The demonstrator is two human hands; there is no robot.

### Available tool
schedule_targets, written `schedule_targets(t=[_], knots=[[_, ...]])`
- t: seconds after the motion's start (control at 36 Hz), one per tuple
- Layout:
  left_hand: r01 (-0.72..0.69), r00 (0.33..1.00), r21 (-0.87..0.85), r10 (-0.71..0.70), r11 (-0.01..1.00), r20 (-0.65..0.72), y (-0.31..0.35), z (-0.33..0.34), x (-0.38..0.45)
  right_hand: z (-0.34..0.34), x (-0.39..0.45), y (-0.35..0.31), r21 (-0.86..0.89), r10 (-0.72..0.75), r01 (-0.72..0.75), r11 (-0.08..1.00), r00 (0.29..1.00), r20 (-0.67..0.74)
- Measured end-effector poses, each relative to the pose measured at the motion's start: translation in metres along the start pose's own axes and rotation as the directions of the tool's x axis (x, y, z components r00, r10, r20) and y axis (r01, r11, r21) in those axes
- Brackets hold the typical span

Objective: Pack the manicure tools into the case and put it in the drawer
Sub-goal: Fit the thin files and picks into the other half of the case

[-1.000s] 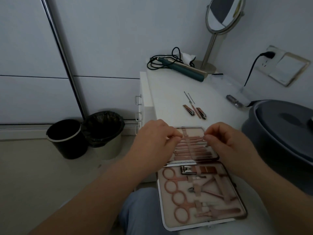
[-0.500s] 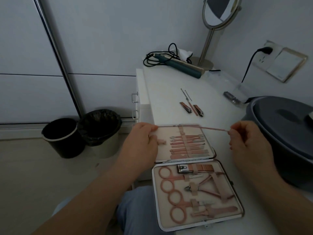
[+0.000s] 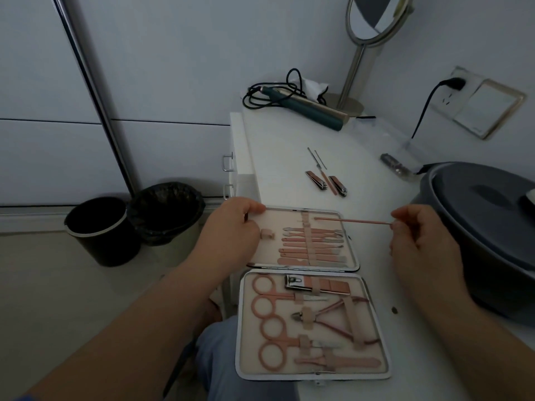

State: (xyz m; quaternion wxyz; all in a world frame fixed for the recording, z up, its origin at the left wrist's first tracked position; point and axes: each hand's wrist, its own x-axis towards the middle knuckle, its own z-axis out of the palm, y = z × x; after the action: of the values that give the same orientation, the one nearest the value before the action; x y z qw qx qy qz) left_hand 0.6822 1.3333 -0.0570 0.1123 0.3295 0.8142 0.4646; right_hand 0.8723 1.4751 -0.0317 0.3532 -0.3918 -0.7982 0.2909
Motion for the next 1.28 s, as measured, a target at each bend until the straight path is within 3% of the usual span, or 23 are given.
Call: schedule_targets(t=[0.25, 0.53, 0.83, 1.03, 1.28], knots=[[-0.021, 1.000, -0.003, 0.021, 1.000, 0.010, -0.004, 0.001, 0.000, 0.003, 0.003, -0.004, -0.053, 0.016, -0.014, 0.998, 0.999, 0.038], [-0.002, 1.000, -0.019, 0.002, 1.000, 0.003, -0.004, 0.001, -0.001, 0.009, 0.026, 0.007, -0.129, 0.093, -0.071, 0.989, 0.981, 0.171], [-0.031, 0.999, 0.003, 0.031, 1.000, 0.032, -0.003, -0.001, -0.004, 0.026, 0.044, -0.007, -0.310, -0.016, 0.109, 0.945, 0.958, 0.287], [-0.040, 0.998, -0.066, 0.043, 0.997, 0.043, -0.001, -0.003, -0.007, 0.017, 0.053, -0.017, -0.545, -0.090, 0.363, 0.756, 0.882, 0.463], [-0.023, 0.999, -0.049, 0.020, 0.999, -0.050, -0.002, 0.005, -0.014, 0.030, 0.062, -0.023, -0.594, -0.135, 0.534, 0.601, 0.801, 0.583]])
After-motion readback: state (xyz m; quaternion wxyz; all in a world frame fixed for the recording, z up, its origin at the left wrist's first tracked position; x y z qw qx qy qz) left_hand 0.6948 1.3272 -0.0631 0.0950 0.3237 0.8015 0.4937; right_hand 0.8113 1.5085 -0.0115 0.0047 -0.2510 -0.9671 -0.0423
